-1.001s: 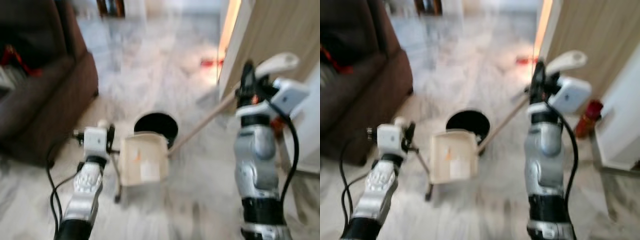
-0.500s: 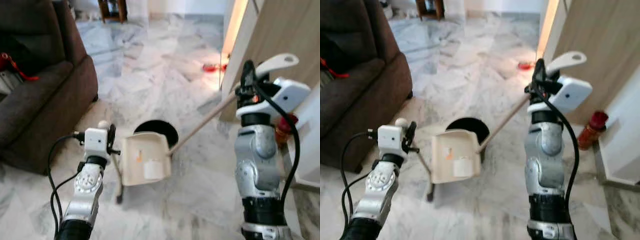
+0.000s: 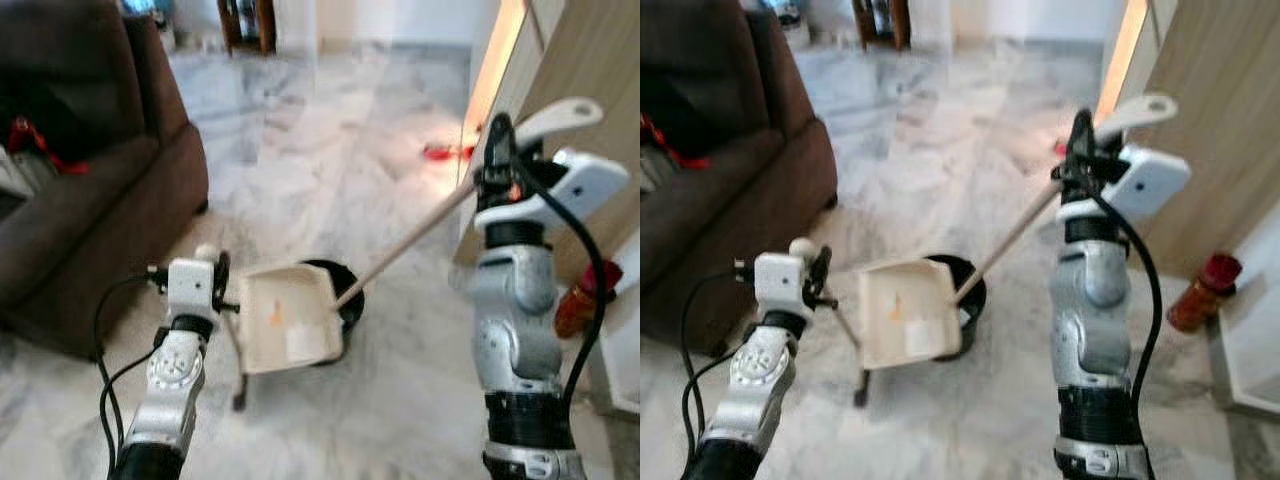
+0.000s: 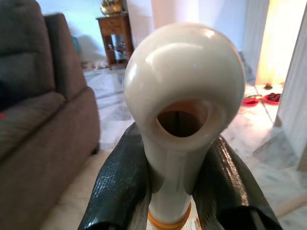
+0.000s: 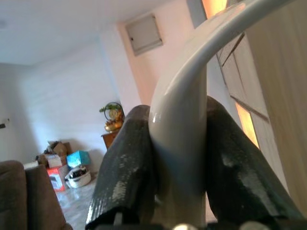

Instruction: Sweep floor

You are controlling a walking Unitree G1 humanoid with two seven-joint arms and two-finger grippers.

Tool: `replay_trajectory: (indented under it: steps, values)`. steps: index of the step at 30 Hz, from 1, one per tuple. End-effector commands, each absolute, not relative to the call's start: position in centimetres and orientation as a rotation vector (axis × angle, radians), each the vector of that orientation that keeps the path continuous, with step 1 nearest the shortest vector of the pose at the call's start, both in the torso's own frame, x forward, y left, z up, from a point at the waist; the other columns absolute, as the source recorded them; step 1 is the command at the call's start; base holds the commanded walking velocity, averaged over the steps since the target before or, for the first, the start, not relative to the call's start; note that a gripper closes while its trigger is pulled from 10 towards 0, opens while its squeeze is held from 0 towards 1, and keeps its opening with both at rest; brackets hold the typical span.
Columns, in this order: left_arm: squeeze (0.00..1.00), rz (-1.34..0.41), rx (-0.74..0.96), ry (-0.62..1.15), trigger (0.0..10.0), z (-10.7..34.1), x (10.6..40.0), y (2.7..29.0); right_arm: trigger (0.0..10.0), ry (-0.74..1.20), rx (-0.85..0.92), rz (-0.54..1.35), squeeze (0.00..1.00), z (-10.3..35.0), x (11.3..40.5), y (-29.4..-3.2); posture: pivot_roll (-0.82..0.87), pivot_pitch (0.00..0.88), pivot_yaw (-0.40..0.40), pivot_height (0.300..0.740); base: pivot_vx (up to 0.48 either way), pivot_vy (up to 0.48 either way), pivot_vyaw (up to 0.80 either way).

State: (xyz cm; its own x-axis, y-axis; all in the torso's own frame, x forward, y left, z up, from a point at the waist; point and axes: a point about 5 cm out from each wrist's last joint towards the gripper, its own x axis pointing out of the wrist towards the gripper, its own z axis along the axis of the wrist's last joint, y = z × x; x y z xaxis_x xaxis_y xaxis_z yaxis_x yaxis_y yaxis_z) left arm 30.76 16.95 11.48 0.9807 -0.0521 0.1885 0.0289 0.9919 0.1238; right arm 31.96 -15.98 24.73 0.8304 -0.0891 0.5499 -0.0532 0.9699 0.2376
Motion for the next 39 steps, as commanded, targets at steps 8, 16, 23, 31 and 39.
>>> replay_trajectory:
  steps: [8, 16, 23, 31, 39]
  values:
    - [0.0, -0.022, 0.137, -0.238, 10.0, 12.5, 30.8, 17.6, 10.0, -0.705, 0.287, 0.02, 0.0, 27.4, 31.2, -15.2, 0.09, 0.101, 0.043, 0.74, 0.353, 0.0, 0.0]
    - [0.0, -0.021, 0.137, -0.235, 10.0, 12.5, 30.8, 17.6, 10.0, -0.709, 0.283, 0.027, 0.0, 27.5, 31.1, -15.0, 0.09, 0.106, 0.042, 0.74, 0.353, 0.0, 0.0]
    - [0.0, -0.022, 0.133, -0.237, 10.0, 12.5, 30.7, 17.6, 10.0, -0.708, 0.283, 0.031, 0.0, 27.5, 31.0, -14.9, 0.08, 0.115, 0.043, 0.74, 0.351, 0.0, 0.0]
    - [0.0, -0.027, 0.127, -0.241, 10.0, 12.5, 30.7, 17.6, 10.0, -0.713, 0.277, 0.041, 0.0, 27.7, 30.9, -14.7, 0.08, 0.127, 0.044, 0.74, 0.119, 0.0, 0.0]
    - [0.0, -0.033, 0.124, -0.242, 10.0, 12.6, 30.7, 17.6, 10.0, -0.75, 0.218, 0.075, 0.0, 28.1, 30.4, -13.9, 0.08, 0.134, 0.045, 0.74, 0.0, 0.0, 0.0]
